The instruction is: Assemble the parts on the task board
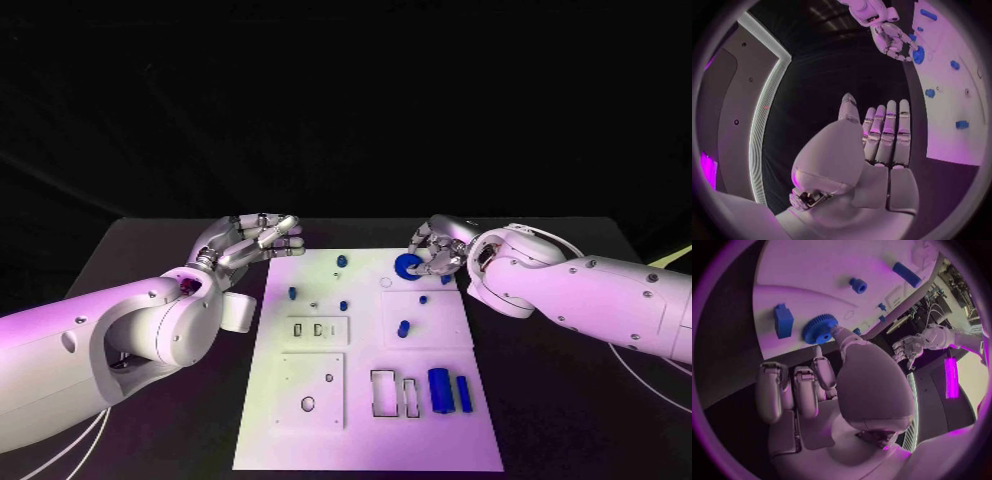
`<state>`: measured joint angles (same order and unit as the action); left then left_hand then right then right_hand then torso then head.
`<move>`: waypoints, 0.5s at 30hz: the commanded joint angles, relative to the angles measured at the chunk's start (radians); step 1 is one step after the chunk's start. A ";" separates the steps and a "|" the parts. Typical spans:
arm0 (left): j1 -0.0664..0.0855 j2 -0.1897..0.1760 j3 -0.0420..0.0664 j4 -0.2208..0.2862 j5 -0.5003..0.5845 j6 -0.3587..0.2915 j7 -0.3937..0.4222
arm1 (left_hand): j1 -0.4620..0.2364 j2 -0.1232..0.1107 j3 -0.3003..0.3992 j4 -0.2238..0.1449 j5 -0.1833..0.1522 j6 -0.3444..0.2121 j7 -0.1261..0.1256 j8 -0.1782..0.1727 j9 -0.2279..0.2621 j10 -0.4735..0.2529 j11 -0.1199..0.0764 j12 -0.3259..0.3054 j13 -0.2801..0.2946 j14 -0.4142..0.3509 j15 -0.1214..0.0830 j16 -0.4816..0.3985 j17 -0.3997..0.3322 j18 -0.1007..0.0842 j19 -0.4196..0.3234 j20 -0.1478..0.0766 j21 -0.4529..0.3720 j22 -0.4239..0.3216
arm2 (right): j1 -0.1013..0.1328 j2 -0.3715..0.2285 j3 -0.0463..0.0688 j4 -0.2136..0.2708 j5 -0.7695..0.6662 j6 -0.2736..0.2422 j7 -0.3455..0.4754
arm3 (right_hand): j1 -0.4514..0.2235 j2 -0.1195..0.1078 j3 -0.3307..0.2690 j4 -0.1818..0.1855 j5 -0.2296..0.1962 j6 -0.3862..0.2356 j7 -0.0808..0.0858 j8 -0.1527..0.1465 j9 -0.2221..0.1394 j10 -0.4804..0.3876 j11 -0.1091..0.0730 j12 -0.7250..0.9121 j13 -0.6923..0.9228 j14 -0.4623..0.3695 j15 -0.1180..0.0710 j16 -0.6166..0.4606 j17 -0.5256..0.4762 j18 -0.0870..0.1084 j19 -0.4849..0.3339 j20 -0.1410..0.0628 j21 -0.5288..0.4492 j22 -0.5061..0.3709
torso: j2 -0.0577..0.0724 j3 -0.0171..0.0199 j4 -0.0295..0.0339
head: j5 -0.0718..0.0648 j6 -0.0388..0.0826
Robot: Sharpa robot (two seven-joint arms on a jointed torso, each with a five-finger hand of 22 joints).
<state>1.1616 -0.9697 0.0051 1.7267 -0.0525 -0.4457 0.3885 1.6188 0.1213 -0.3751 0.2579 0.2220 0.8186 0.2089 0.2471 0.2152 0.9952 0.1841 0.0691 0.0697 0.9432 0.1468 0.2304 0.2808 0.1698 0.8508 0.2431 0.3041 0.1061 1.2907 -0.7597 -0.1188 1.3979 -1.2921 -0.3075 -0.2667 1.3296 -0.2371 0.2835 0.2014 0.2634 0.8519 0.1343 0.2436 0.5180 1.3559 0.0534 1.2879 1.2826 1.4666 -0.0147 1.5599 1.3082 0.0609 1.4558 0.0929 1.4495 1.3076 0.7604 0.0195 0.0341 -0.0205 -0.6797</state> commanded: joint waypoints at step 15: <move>0.002 0.000 0.001 0.001 0.002 0.023 0.000 | 0.000 0.009 -0.008 0.001 -0.004 -0.010 0.017 -0.007 0.002 -0.005 -0.001 -0.006 -0.001 -0.008 0.000 -0.006 0.002 0.008 0.002 0.006 -0.005 -0.002 | -0.010 0.010 -0.003 -0.004 -0.072 0.038 -0.009 | 0.020 -0.003 0.061 -0.013 0.006 0.039 -0.004 0.014 -0.008 0.049 -0.004 0.086 0.079 0.102 -0.001 0.009 0.255 -0.025 0.019 0.002 0.017 0.152 | 0.000 0.0012 -0.0010 | 0.003 -0.007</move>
<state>1.1616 -0.9706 0.0051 1.7263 -0.0522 -0.4423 0.3853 1.6188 0.1213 -0.3779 0.2607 0.2220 0.8186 0.2089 0.2471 0.2162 0.9952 0.1841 0.0691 0.0697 0.9432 0.1468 0.2305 0.2817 0.1698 0.8507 0.2431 0.3041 0.1048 1.2844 -0.7491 -0.1201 1.3931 -1.3203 -0.2983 -0.2670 1.3404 -0.2374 0.3374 0.1887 0.2634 0.8837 0.1278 0.2512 0.5109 1.3971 0.0480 1.3688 1.3083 1.4666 -0.0146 1.5638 1.3079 0.0501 1.4594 0.0965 1.4610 1.3075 0.7603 0.0204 0.0327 -0.0171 -0.6859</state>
